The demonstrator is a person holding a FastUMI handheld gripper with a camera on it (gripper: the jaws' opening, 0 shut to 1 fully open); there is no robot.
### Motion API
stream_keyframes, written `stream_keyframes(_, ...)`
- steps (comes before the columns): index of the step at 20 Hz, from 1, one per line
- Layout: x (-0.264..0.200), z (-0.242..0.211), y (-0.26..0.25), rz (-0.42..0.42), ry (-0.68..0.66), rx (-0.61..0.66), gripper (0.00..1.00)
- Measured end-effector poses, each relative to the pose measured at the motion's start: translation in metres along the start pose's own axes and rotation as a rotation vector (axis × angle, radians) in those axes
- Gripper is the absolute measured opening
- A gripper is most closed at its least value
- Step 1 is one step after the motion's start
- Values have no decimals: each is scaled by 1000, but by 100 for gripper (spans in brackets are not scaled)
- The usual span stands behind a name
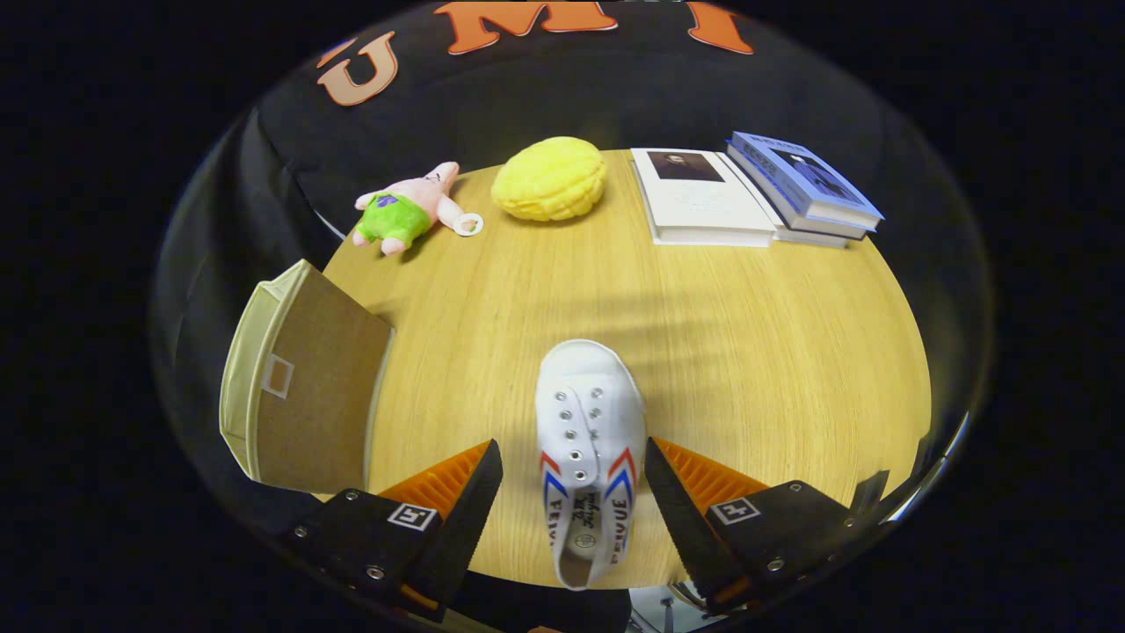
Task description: Open the storage box then place both shoes into the box .Put the left shoe in first, then the right shoe, with the right side of both shoes facing outward in a uniform manner.
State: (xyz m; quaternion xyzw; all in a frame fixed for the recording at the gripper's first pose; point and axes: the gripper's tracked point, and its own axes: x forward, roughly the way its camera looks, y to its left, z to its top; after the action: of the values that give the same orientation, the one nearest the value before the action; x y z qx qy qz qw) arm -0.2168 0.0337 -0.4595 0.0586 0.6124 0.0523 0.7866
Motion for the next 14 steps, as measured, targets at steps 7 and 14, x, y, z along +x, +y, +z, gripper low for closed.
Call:
stream_keyframes(7, 31, -44, -35, -6, 77, 81, 86)
stream_keyframes(14, 45, -50, -14, 61, 131, 162, 41)
